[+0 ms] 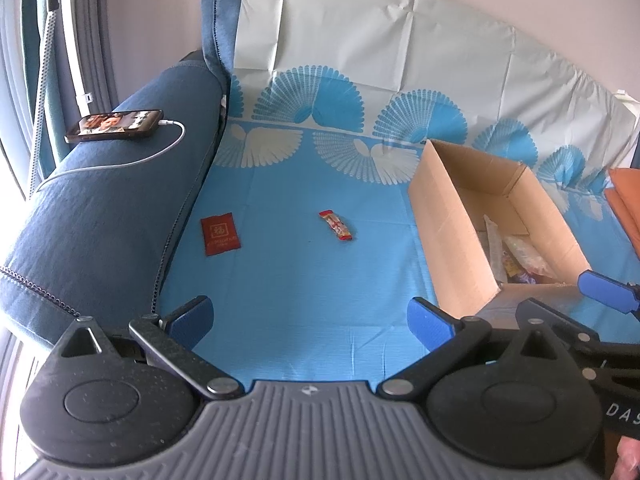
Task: Organize snacks
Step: 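Raise both tools, pull back and hold them facing the sofa, then grasp the red square packet with the left tool while the right tool grasps the red-wrapped candy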
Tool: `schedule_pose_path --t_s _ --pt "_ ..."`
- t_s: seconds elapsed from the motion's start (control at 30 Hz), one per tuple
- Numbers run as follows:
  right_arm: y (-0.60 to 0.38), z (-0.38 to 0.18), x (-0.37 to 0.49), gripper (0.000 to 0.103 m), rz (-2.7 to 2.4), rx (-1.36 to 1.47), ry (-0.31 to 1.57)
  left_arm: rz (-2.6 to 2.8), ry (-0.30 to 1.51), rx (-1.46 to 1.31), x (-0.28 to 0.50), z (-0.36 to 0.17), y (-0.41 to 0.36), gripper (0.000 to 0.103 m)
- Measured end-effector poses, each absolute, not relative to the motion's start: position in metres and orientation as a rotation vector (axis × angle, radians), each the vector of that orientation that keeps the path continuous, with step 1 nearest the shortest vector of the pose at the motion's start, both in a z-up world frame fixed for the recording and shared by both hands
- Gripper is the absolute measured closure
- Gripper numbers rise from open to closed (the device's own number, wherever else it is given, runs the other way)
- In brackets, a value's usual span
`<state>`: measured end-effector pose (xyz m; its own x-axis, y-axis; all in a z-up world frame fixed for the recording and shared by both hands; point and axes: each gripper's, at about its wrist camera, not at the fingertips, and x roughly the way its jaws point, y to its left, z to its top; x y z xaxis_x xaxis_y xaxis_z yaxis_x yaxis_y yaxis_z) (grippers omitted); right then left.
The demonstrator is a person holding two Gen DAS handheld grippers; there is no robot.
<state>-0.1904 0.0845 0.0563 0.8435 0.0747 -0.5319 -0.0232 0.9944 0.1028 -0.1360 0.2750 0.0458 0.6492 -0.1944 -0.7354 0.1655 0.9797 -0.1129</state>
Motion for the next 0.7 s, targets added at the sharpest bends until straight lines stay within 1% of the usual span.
schedule_pose_path --t_s 0.47,0.53,0.67,0.7 --pt "0.087 0.049 -0.174 0.015 0.066 0.082 0.599 -0.178 0.876 -0.048 -0.121 0.036 0.282 0.000" --pt "0.087 0.047 -0.166 0.015 0.072 0.081 0.606 -0.159 0.880 -0.055 -0.110 0.032 0.288 0.000" --pt "0.088 0.036 -0.133 0.010 0.065 0.066 0.610 -0.065 0.900 -0.066 -0.070 0.017 0.306 0.000" --pt "0.088 0.030 -0.119 0.010 0.064 0.071 0.620 -0.036 0.913 -0.070 -0.057 0.011 0.311 0.000"
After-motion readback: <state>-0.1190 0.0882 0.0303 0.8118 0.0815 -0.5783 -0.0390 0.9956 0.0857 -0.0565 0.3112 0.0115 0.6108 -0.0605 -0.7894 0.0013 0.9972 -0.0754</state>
